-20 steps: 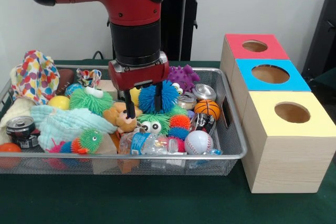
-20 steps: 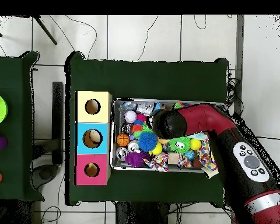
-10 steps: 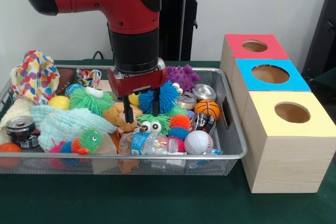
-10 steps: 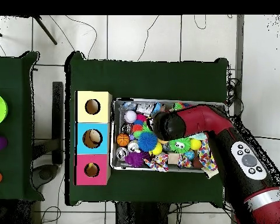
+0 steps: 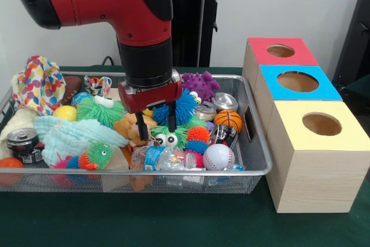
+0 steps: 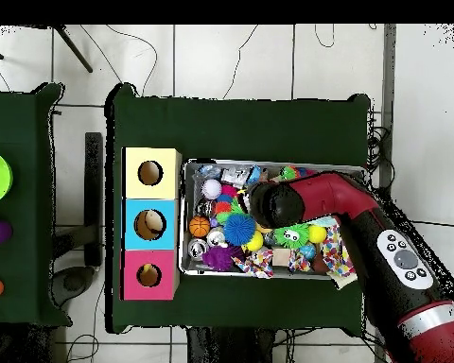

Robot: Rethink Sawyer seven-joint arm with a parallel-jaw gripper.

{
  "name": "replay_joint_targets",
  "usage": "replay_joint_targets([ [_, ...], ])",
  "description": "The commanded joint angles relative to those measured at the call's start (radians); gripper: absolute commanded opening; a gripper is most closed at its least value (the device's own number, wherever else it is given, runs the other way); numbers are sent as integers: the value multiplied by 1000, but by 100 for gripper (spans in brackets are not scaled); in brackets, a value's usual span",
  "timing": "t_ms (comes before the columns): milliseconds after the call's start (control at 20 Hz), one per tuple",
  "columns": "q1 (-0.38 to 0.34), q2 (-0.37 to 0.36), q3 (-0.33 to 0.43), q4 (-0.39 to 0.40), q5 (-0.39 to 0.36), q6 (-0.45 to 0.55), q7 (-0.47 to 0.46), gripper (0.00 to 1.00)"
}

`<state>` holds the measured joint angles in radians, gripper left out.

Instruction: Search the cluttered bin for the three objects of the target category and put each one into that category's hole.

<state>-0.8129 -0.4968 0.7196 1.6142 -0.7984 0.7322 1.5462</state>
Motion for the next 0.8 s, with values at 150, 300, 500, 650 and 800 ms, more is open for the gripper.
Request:
replay_joint_targets([
  [150,-32,58,55,-11,-83,8,-389,100],
  [300,-33,59,59,-14,-83,16,-392,100],
  [500,-39,61,59,-16,-89,17,-399,100],
  [650,-41,62,60,-21,-92,18,-404,100],
  [800,-41,59,62,-26,-93,21,-409,100],
])
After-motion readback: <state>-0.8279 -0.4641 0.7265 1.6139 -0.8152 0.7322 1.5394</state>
